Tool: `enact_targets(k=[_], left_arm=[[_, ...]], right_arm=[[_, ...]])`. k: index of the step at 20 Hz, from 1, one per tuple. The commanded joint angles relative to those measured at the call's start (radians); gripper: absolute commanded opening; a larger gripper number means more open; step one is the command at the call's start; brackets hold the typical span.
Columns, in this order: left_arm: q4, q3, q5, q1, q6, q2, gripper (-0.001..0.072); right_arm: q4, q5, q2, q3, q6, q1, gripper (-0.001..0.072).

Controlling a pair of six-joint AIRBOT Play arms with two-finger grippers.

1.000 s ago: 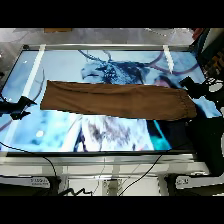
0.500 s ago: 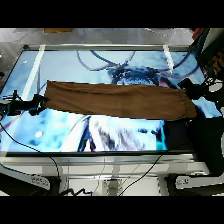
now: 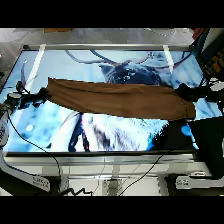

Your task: Fold the clothes and pants, and hang the long-sleeved shirts on hangers.

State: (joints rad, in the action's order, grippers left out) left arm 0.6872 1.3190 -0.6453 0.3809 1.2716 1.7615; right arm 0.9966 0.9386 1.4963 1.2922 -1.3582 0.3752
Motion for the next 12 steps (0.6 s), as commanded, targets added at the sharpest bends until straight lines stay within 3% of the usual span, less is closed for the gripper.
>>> enact_targets(k=[1, 2, 4, 8, 12], left_arm=[[-0.006, 0.036, -0.021, -0.005, -0.071, -0.085, 0.0013], [0.002, 0.042, -0.056, -0.002, -0.082, -0.129, 0.0012], [0.086, 0.05, -0.123, -0.001, -0.087, -0.232, 0.0012], [0.213, 0.05, -0.238, -0.001, -0.087, -0.423, 0.0013], [0.217, 0.05, -0.266, -0.01, -0.088, -0.556, 0.0013]], right_arm=[[-0.062, 0.039, -0.034, 0.01, 0.019, -0.03, 0.0065], [-0.082, 0.037, -0.035, 0.025, 0.018, -0.058, 0.0029], [-0.117, -0.007, -0.034, 0.053, 0.016, -0.141, 0.0029], [-0.126, -0.242, -0.026, 0.093, -0.011, -0.389, 0.0029], [-0.117, -0.385, 0.06, 0.19, -0.093, -0.638, 0.0028]])
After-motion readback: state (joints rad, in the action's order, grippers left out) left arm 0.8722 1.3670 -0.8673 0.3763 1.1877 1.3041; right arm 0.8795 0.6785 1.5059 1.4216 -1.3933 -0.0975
